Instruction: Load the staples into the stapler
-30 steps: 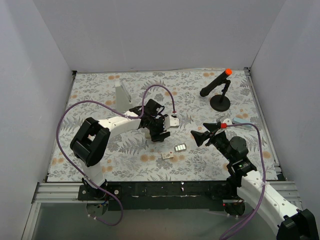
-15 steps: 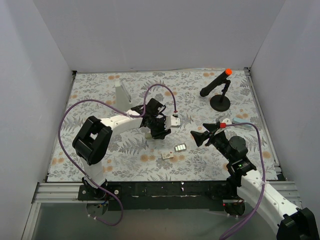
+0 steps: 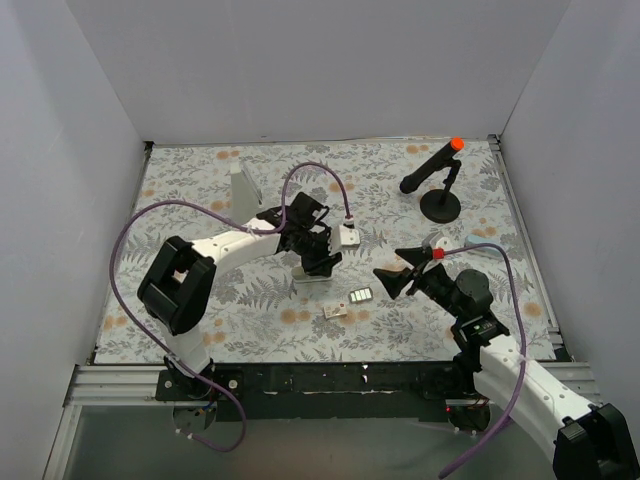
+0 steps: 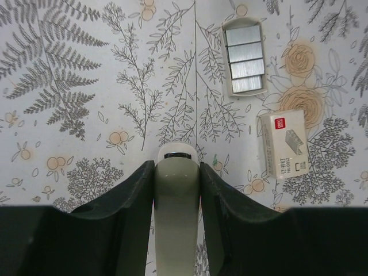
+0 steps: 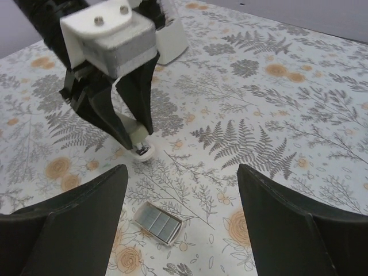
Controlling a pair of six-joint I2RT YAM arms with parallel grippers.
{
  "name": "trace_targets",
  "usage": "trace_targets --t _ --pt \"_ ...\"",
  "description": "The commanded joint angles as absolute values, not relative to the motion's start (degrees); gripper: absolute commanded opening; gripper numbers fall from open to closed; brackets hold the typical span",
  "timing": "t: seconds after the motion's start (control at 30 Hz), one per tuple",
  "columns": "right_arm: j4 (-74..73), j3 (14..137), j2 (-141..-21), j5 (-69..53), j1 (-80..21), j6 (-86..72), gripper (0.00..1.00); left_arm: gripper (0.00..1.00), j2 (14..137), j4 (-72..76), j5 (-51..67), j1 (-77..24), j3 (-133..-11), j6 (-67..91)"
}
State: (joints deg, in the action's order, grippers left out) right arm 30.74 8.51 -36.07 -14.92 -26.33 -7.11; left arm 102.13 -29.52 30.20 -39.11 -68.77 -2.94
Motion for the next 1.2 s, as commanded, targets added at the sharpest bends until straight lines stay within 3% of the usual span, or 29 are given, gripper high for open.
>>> trace_targets --t 0.0,0.3,0.63,0.97,1.17 --pt "38.5 10.6 -38.8 -28.4 -26.4 -4.6 0.85 0.0 90.8 -25.6 36.3 -38.1 -67.3 2.0" --pt "35.2 19.5 -46.1 -46.0 -27.0 -4.0 0.86 0.0 75.7 -10.0 46.7 -37.3 -56.4 16.2" --pt "25.0 31.4 -52.0 -49.6 -32.0 1.8 0.81 0.0 61.4 15.8 51.6 -37.1 -43.3 33.5" --pt "22.0 37.9 -57.0 -49.4 -35.9 3.4 0.71 0.0 59.9 21.0 52.6 -37.1 -41.4 38.1" --pt "22.5 39.3 -58.7 -50.8 -36.5 2.9 0.59 0.0 59.8 20.0 52.6 -37.1 -41.6 37.3"
